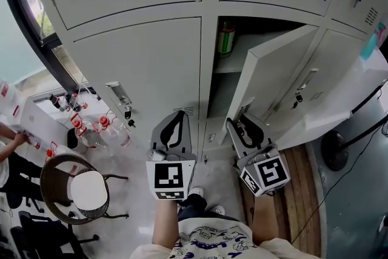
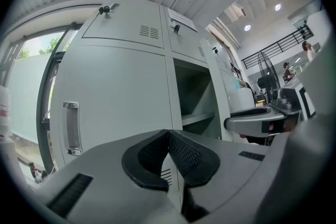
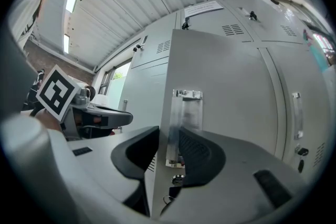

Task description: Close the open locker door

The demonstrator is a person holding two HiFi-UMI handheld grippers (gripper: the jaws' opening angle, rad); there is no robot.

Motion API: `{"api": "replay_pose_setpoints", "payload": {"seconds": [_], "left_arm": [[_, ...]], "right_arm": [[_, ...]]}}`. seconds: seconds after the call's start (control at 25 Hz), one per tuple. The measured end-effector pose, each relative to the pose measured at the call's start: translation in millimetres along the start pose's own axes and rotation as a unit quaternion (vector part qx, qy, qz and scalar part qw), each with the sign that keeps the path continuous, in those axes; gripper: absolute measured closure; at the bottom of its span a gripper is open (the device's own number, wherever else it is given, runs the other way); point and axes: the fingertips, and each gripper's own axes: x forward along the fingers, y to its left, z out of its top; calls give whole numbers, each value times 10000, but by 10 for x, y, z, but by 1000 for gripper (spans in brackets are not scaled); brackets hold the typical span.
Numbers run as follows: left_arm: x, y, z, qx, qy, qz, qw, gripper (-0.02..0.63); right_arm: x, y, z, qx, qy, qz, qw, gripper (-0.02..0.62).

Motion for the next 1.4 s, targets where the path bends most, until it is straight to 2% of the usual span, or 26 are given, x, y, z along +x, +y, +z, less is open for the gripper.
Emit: {"api": "replay_pose_setpoints", "payload": {"seconds": [1.4], "left_arm": [[238,445,38,19,-74,209,9998,603]], "right_arm": [[632,-90,-37,77,-24,-129,9999,492]]}}
